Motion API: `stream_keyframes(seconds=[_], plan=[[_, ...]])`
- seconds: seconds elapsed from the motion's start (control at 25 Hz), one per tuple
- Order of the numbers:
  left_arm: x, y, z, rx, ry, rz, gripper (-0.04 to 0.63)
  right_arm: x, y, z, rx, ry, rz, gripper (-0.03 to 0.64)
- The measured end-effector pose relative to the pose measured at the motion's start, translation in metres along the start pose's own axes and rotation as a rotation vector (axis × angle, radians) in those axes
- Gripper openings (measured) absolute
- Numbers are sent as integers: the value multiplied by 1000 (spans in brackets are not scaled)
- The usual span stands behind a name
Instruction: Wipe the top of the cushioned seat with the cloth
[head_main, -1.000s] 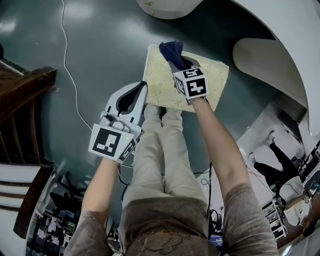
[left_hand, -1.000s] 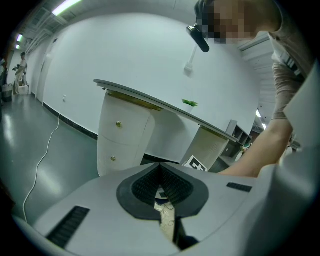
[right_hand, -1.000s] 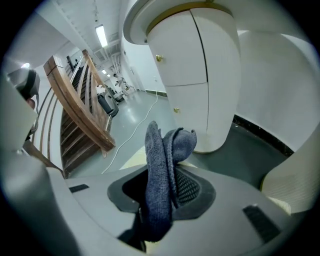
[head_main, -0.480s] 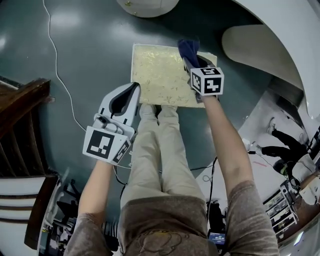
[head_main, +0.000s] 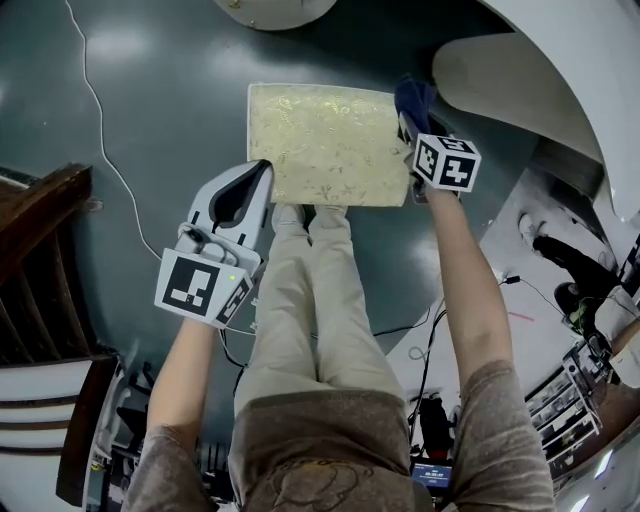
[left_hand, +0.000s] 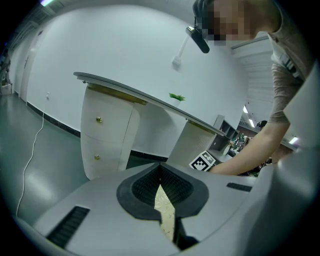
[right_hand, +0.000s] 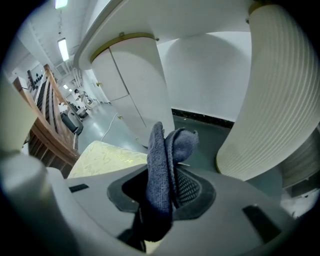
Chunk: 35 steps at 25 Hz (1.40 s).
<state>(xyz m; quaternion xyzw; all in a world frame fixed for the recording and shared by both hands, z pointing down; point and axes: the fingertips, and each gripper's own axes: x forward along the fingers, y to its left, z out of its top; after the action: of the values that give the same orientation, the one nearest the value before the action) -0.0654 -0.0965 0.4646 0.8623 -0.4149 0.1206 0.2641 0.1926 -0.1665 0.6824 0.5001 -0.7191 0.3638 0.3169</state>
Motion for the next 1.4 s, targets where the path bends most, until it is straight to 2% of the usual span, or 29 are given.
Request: stream_keyframes(seconds=[0.32, 0.44, 0.6, 0.84, 1.4], plan=[[-3, -5, 0, 12, 5, -18, 9, -25, -50, -23, 109, 34, -117, 120], [-5, -5, 0, 16, 11, -25, 9, -35, -52, -25, 140, 8, -101, 120], [-7, -2, 1, 20, 7, -28, 9, -46, -37, -19, 120, -31, -56, 120], [-13, 0, -1, 16, 4, -20, 9, -47, 20, -5, 109, -87, 45, 120], [-41, 21, -8, -29, -24, 51, 9, -13, 201, -13, -51, -81, 309, 118]])
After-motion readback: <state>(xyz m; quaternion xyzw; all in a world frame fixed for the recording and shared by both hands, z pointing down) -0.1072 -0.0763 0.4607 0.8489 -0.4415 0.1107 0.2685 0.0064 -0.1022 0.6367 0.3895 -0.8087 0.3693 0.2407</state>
